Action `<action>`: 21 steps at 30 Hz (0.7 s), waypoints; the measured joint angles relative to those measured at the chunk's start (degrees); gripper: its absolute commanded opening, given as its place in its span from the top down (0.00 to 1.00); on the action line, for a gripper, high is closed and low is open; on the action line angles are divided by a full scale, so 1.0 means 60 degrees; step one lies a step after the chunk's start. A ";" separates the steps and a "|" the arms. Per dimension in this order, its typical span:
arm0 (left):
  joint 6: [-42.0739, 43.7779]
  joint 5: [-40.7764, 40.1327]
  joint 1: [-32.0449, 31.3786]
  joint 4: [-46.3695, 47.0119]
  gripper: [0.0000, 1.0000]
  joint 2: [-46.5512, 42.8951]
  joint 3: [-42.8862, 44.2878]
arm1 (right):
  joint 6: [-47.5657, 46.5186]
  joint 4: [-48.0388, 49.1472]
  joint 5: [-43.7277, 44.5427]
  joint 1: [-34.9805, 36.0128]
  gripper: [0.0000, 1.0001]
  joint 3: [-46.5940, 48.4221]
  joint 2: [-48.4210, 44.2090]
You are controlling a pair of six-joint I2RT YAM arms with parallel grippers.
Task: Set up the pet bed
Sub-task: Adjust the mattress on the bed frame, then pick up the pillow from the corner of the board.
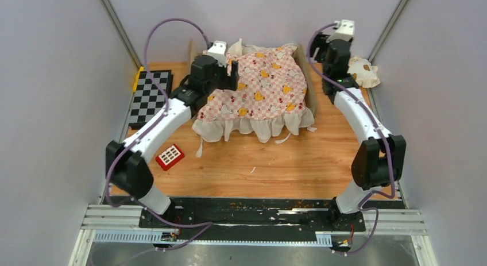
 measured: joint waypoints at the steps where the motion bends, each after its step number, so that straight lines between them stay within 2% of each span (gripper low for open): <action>1: -0.0076 0.0138 -0.0007 -0.0076 0.11 -0.0477 0.0015 | 0.0047 0.0000 0.0011 -0.0361 0.21 0.0087 -0.0189; 5: -0.0331 0.0568 -0.0018 -0.0168 0.10 -0.2779 -0.0590 | 0.0186 -0.0066 0.0066 -0.1967 0.12 0.0244 -0.0368; 8: -0.0361 0.0696 -0.0026 -0.0251 0.09 -0.4652 -0.1676 | 0.0270 -0.0634 0.0062 -0.2932 0.08 0.1137 0.0597; 10: -0.0321 0.0692 -0.0026 -0.0437 0.08 -0.5523 -0.2353 | 0.0397 -0.1144 0.0044 -0.3333 0.05 0.2266 0.1763; 14: -0.0219 0.0630 -0.0026 -0.1056 0.07 -0.6382 -0.3450 | 0.0969 -0.1978 0.0044 -0.3614 0.01 0.3836 0.3825; 21: -0.0076 0.0554 -0.0026 -0.2109 0.07 -0.6513 -0.4408 | 0.2371 -0.3595 0.0474 -0.3687 0.00 0.6426 0.6900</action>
